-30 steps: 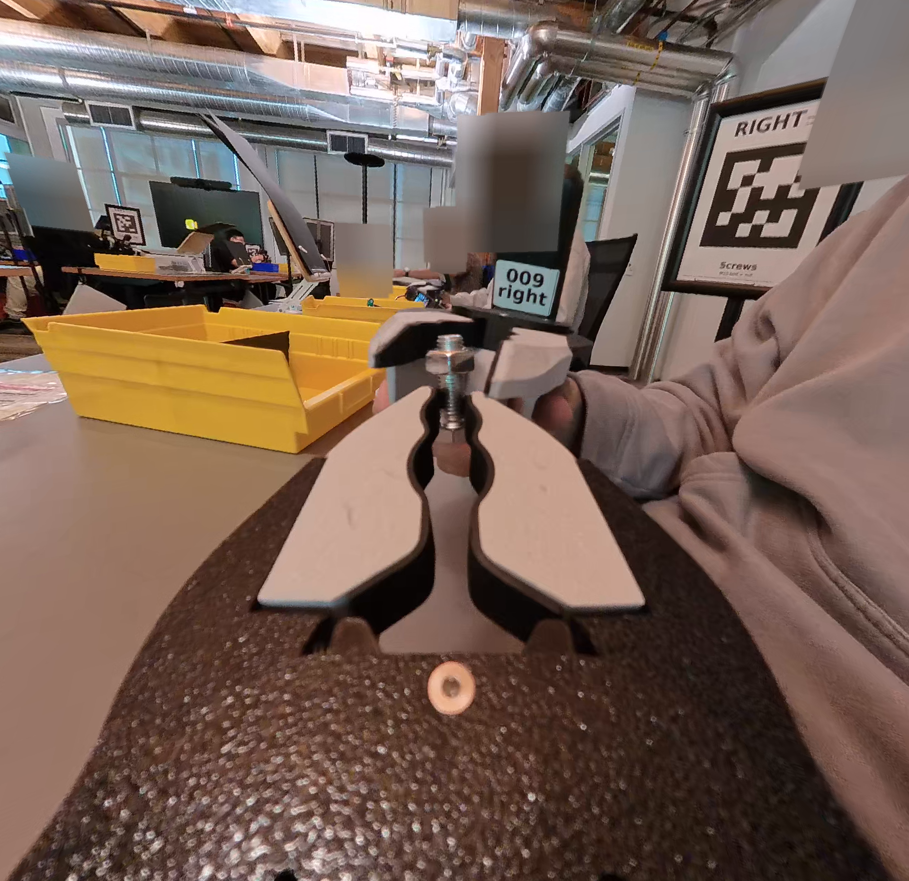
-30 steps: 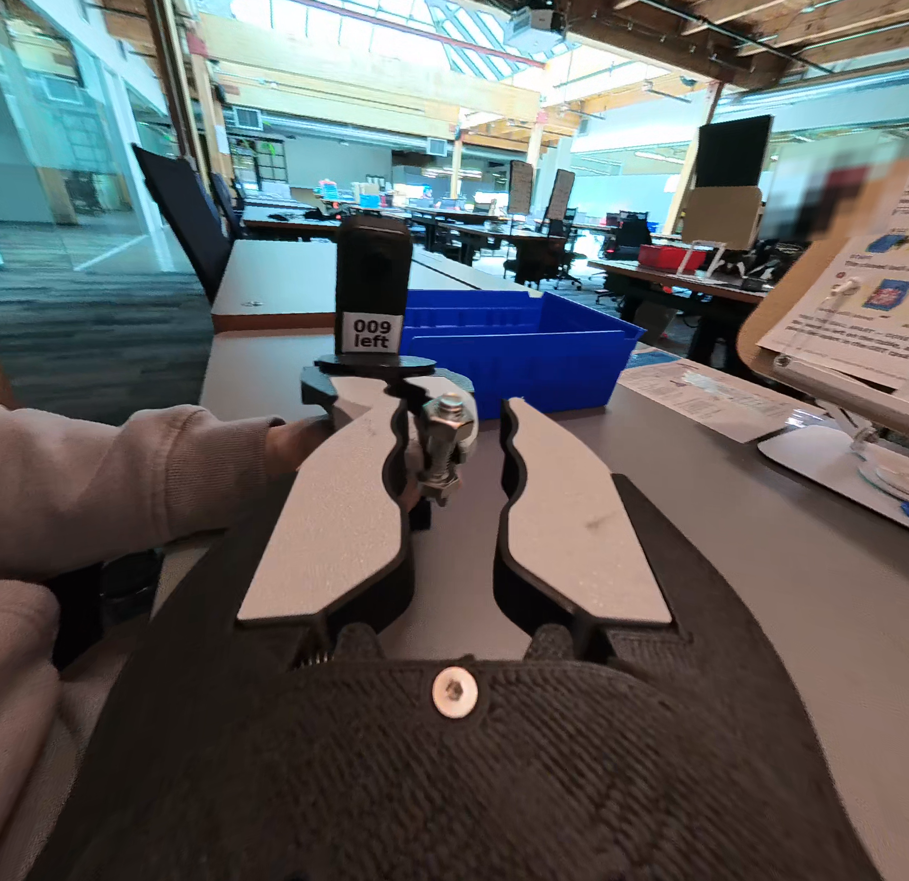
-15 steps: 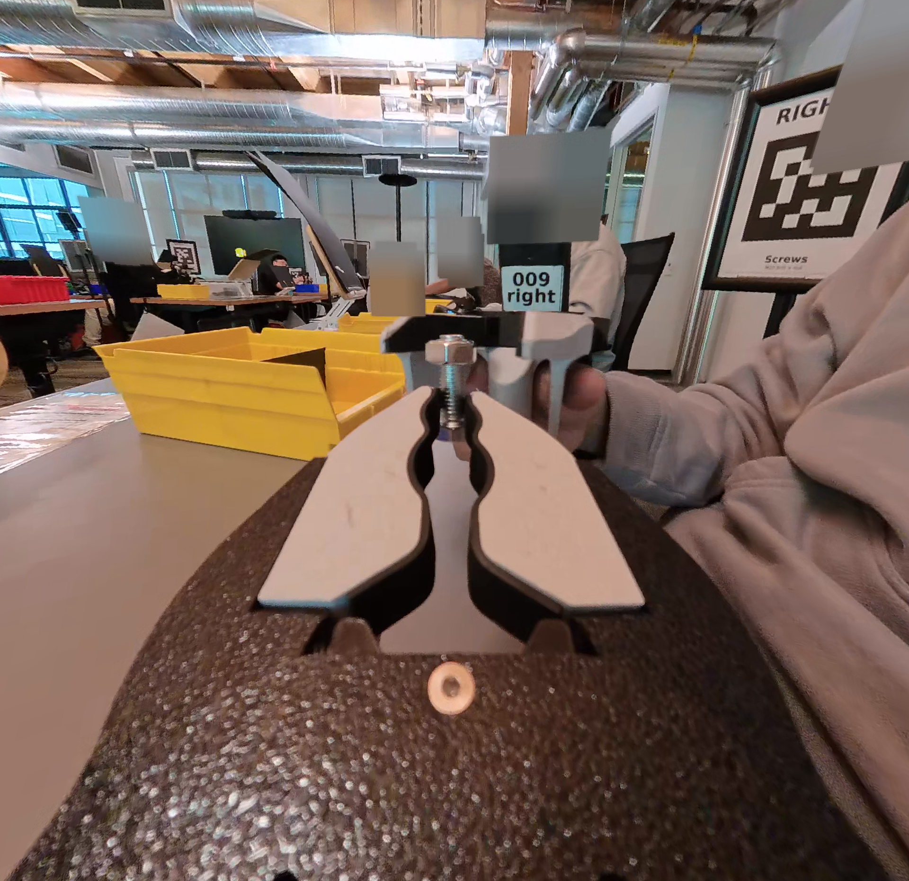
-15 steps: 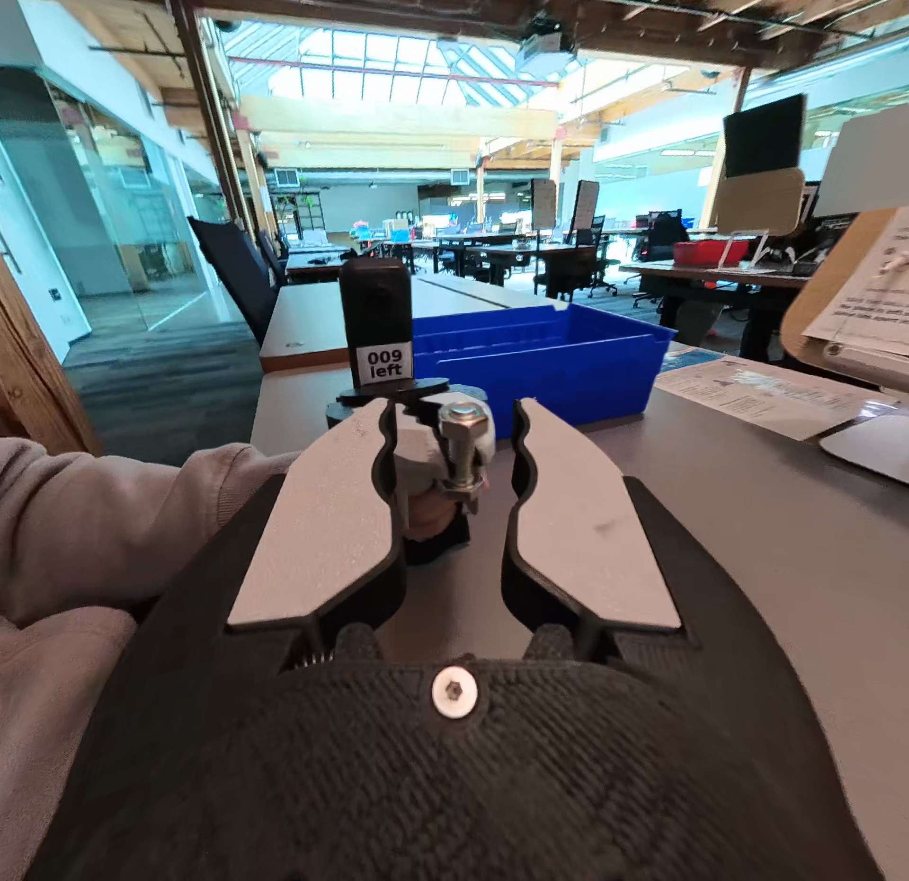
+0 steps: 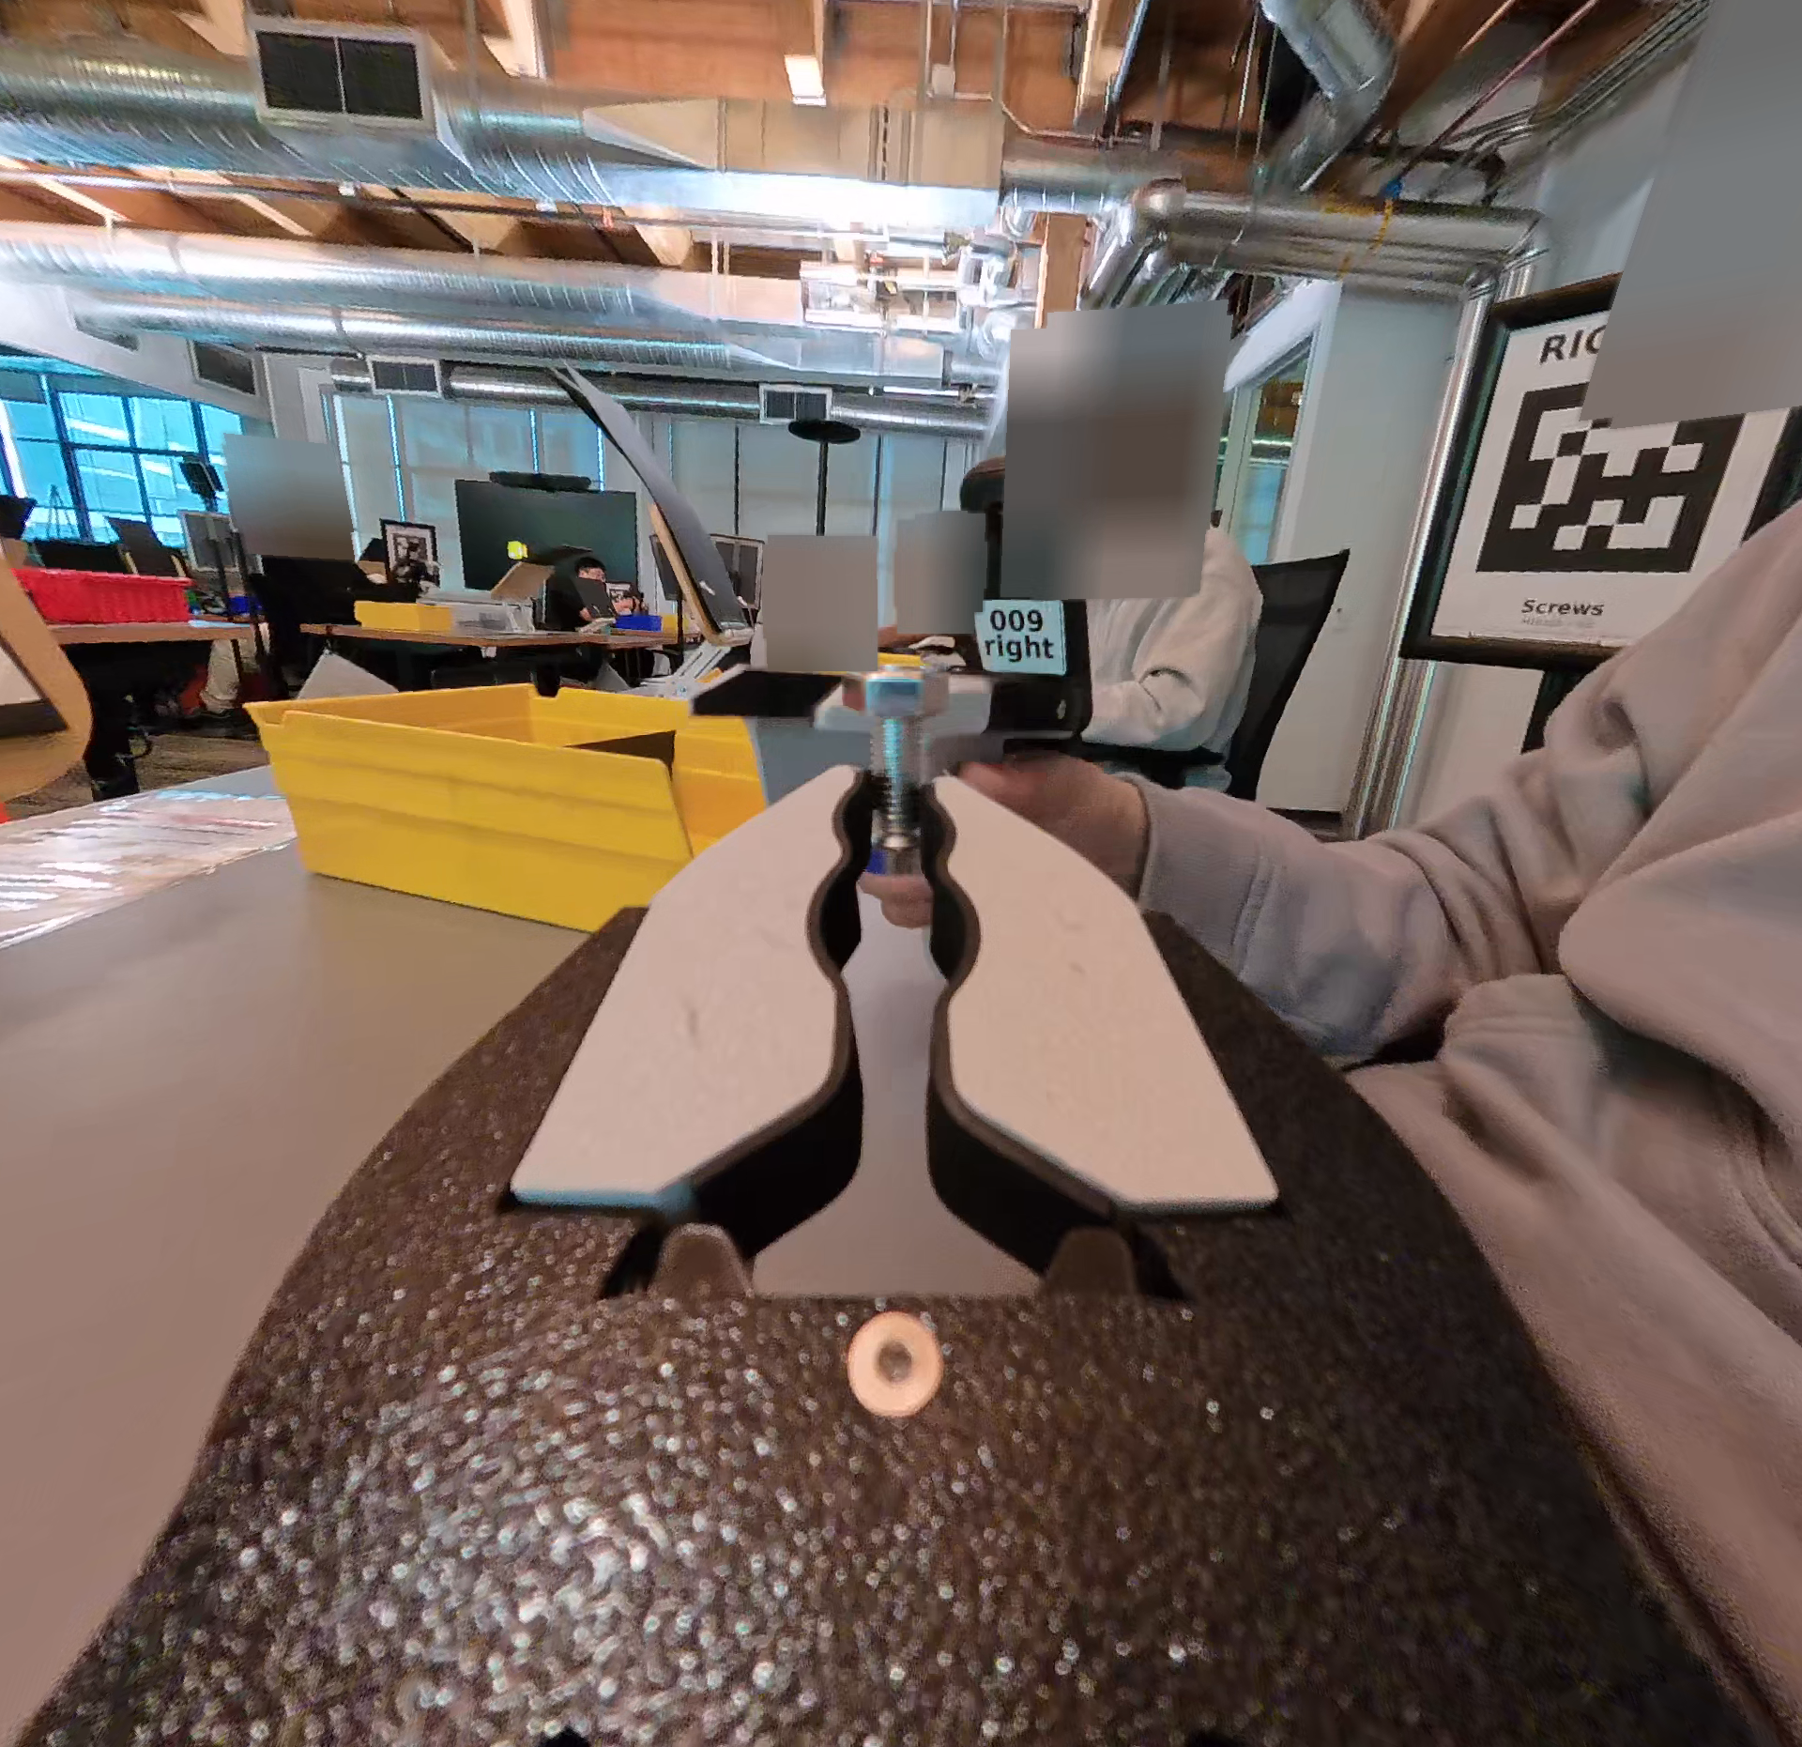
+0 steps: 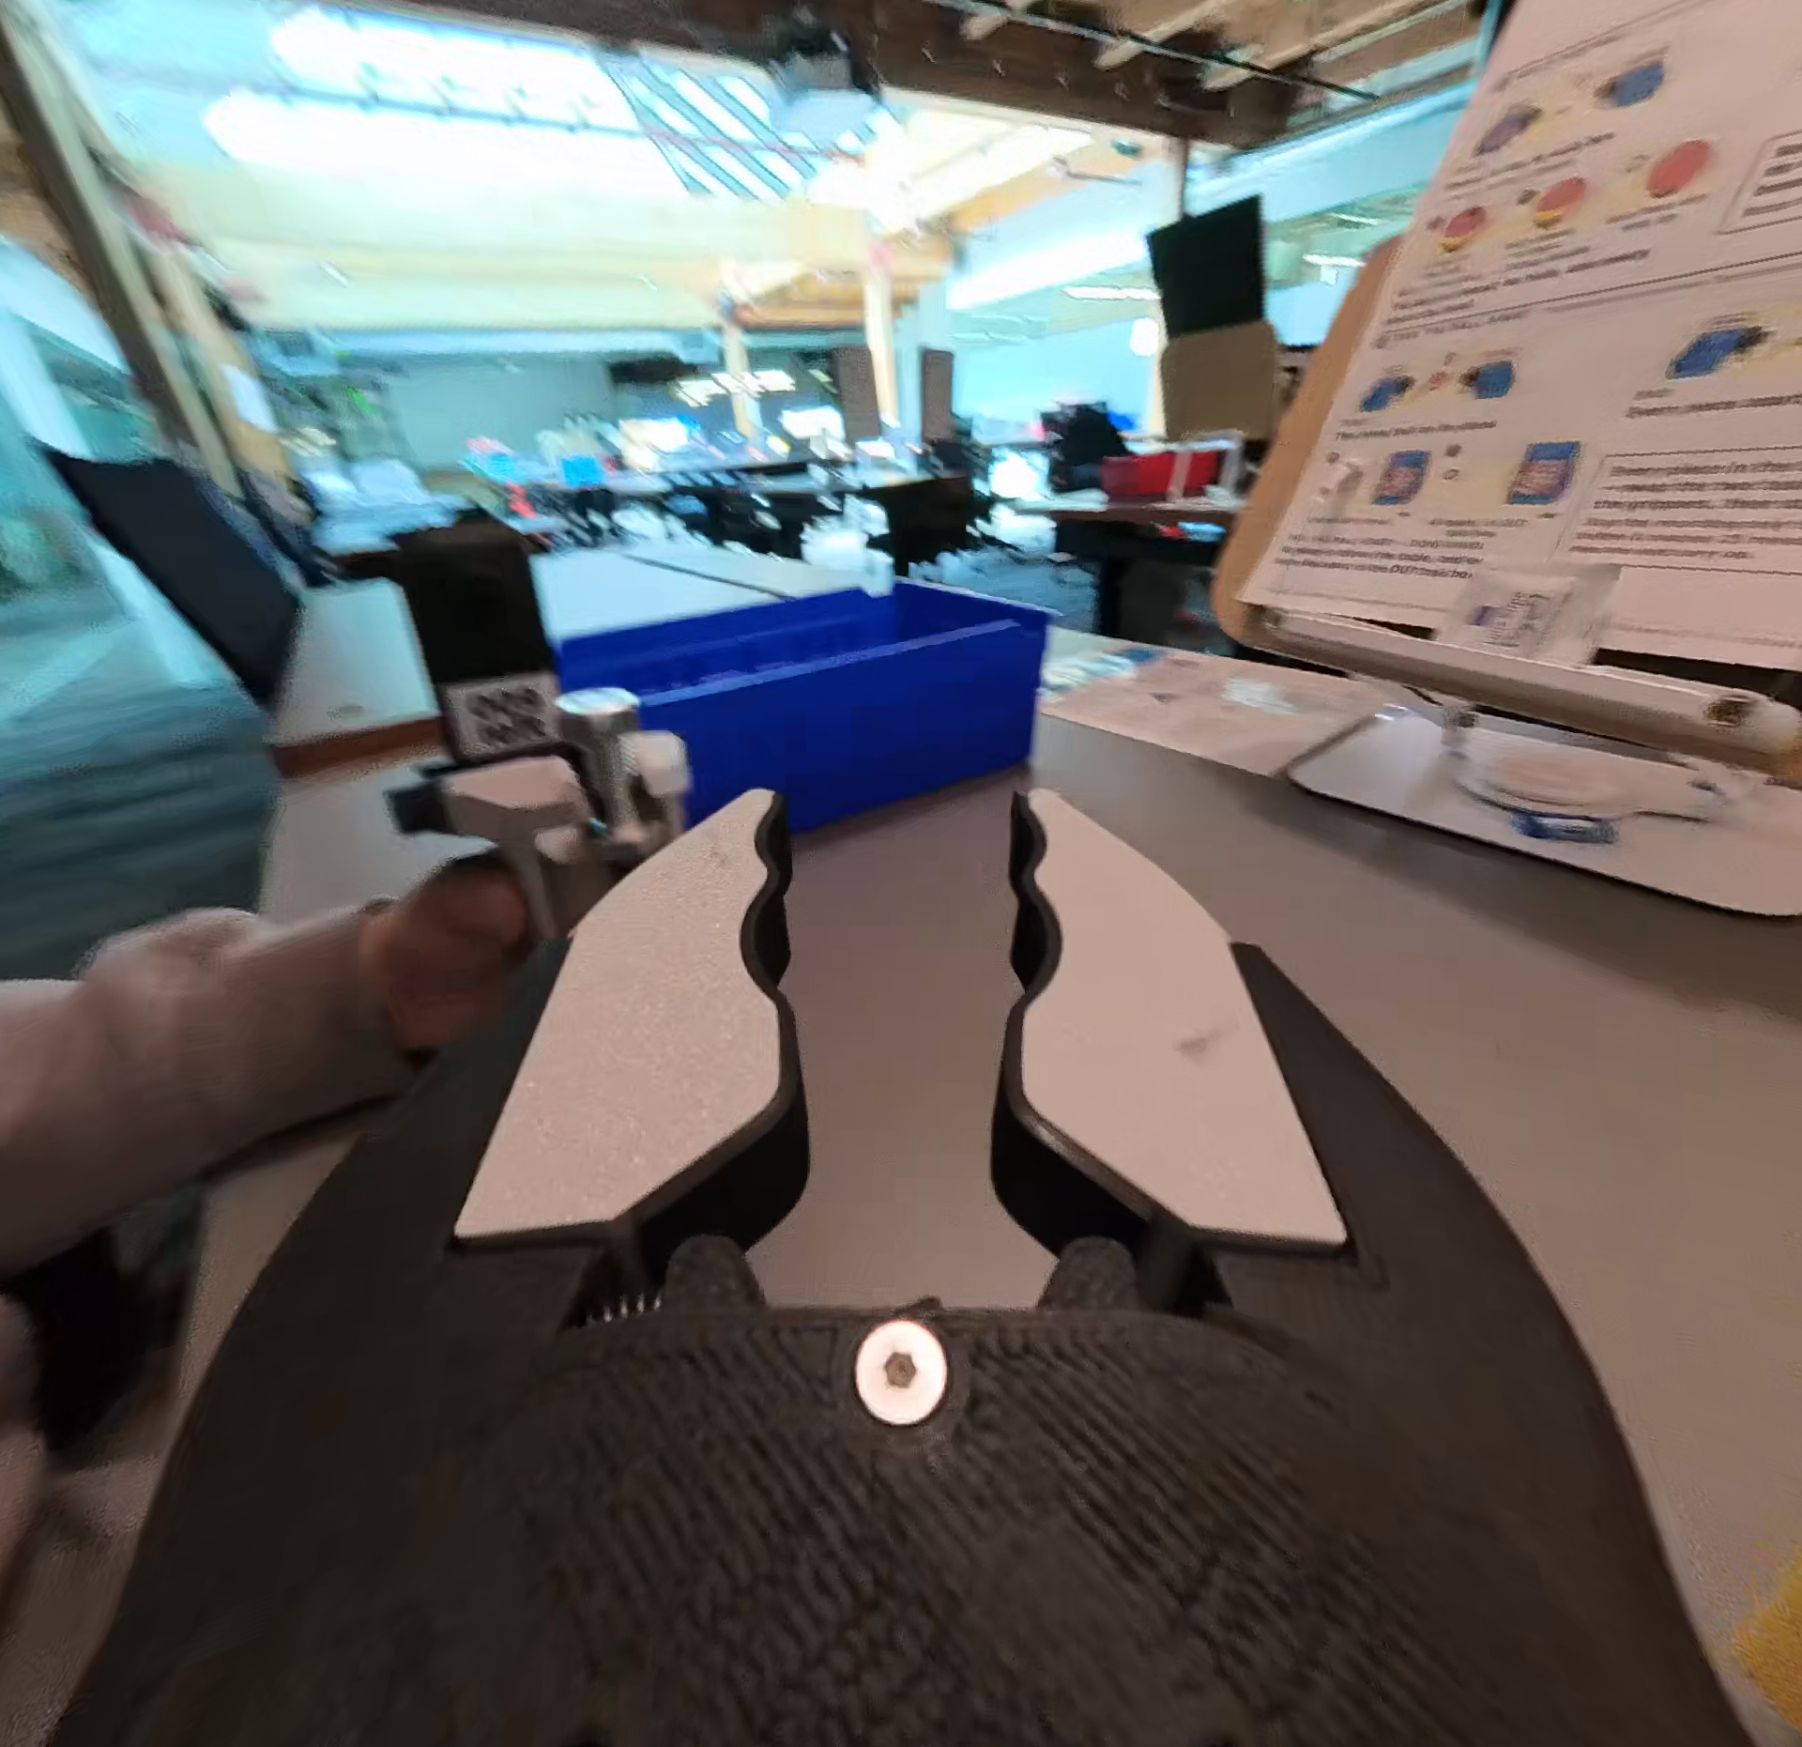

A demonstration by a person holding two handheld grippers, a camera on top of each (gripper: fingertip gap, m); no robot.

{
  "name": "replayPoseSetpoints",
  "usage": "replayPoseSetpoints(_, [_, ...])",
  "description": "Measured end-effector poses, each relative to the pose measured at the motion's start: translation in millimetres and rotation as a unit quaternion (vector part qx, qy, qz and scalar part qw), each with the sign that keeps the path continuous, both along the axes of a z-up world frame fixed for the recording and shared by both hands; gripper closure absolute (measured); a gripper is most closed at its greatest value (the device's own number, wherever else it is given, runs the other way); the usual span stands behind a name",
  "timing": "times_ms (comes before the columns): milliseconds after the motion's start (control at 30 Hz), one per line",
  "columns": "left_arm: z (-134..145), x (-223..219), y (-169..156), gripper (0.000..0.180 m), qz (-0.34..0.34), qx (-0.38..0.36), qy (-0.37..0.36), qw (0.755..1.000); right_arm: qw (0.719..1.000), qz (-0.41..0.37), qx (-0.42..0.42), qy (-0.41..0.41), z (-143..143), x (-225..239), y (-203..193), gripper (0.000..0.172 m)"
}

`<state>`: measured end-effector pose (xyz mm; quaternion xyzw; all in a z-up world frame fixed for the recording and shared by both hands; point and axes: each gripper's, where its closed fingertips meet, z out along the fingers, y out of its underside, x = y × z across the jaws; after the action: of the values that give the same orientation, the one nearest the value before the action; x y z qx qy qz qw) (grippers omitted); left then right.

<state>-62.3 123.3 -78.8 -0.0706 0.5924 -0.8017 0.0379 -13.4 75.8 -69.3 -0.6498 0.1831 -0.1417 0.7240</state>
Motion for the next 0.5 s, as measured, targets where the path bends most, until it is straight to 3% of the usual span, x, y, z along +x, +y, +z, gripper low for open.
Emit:
replayPoseSetpoints(100, [-2.4, -2.2, -5.6, 0.172, -0.004, 0.014, -0.008, 1.000, 0.997, 0.061, 0.057, 0.007, 18.9, -20.9, 9.9, 0.128])
replayPoseSetpoints(267, [-8.7, -5.3, -13.2, 0.172, -0.008, 0.043, -0.017, 0.999, 0.994, 0.102, 0.023, -0.023, 16.5, -51.8, 48.0, 0.128])
replayPoseSetpoints(400, [-7.9, -6.3, -13.4, 0.172, -0.012, 0.040, -0.018, 0.999, 0.998, 0.063, -0.009, -0.024, 5.7, -42.2, 51.2, 0.135])
replayPoseSetpoints(500, [-9.4, -3.9, -12.8, 0.172, -0.005, 0.045, -0.013, 0.999, 0.998, 0.061, -0.012, -0.019, 2.3, -36.6, 45.9, 0.129])
